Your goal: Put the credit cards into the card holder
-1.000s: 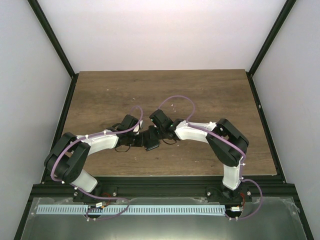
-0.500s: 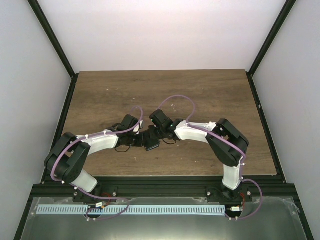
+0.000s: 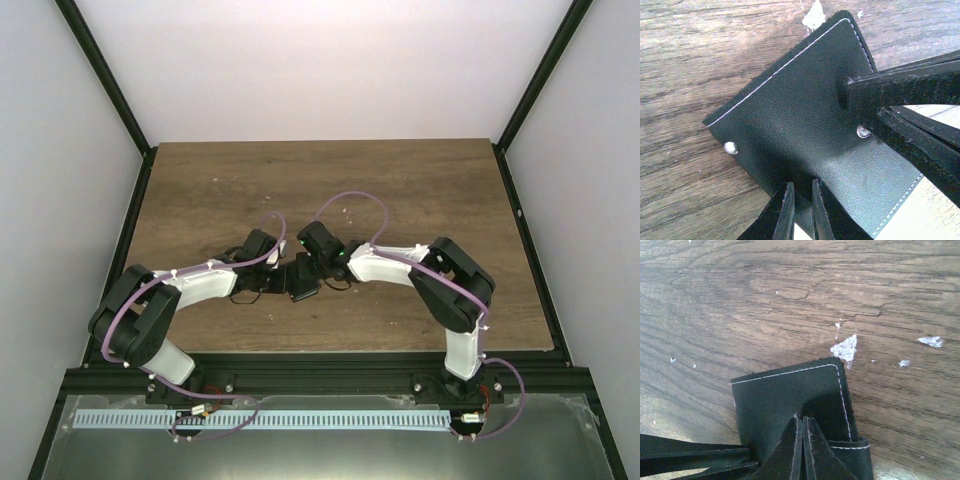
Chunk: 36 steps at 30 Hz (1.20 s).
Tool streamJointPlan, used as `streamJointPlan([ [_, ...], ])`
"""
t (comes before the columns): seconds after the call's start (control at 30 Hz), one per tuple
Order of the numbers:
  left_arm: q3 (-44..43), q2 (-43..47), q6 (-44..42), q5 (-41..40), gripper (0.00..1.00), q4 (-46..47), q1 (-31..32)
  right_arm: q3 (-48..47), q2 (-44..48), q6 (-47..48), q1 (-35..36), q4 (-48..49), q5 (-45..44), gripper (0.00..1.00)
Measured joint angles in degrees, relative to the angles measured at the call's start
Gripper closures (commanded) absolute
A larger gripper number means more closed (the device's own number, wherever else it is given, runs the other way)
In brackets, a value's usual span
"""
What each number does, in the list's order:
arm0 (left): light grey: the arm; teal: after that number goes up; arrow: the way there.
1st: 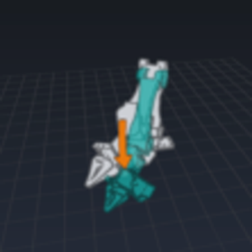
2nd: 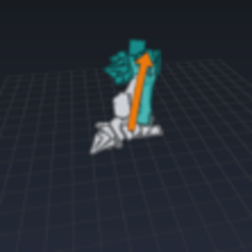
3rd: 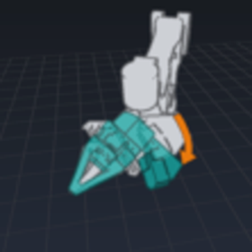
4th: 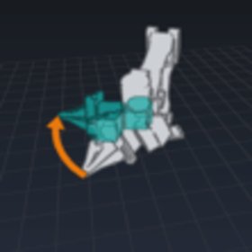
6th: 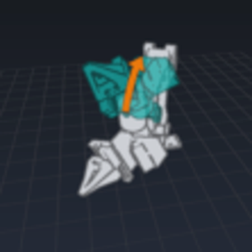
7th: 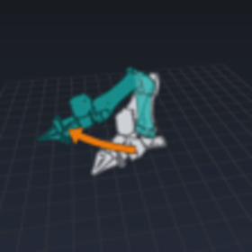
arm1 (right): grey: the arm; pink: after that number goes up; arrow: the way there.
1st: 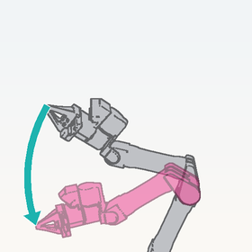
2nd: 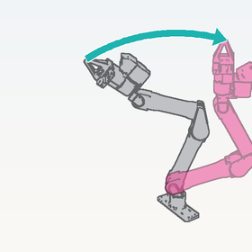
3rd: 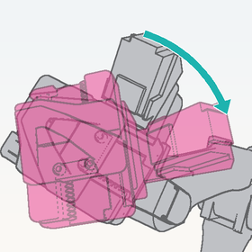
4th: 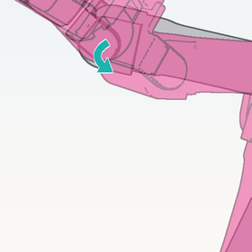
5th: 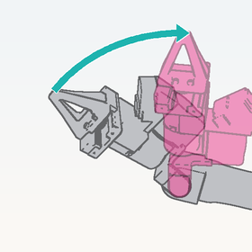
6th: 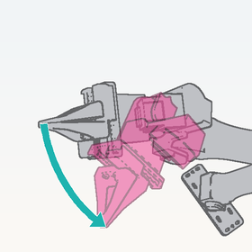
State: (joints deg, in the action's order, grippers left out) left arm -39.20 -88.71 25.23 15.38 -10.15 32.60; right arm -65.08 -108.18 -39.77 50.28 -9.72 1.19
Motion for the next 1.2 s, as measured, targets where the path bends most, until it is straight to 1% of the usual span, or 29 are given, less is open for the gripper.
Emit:
streamJointPlan([
  [0.5,-0.1,-0.1,0.0,0.0,0.88,-0.1,0.0,2.9,0.8,0.1,1.3,4.1,-2.0,0.99],
  [0.77,-0.4,-0.3,0.0,-0.1,0.87,-0.5,0.0,6.7,2.1,-1.5,2.4,9.3,-4.5,0.99],
  [1.0,-0.8,-0.4,0.0,-0.1,0.88,-1.1,0.0,11.3,2.9,-3.4,3.1,16.3,-6.1,0.99],
  [1.2,-0.9,-0.5,0.0,-0.1,0.88,-1.3,0.0,13.3,2.8,-4.7,4.3,20.5,-8.8,0.99],
])
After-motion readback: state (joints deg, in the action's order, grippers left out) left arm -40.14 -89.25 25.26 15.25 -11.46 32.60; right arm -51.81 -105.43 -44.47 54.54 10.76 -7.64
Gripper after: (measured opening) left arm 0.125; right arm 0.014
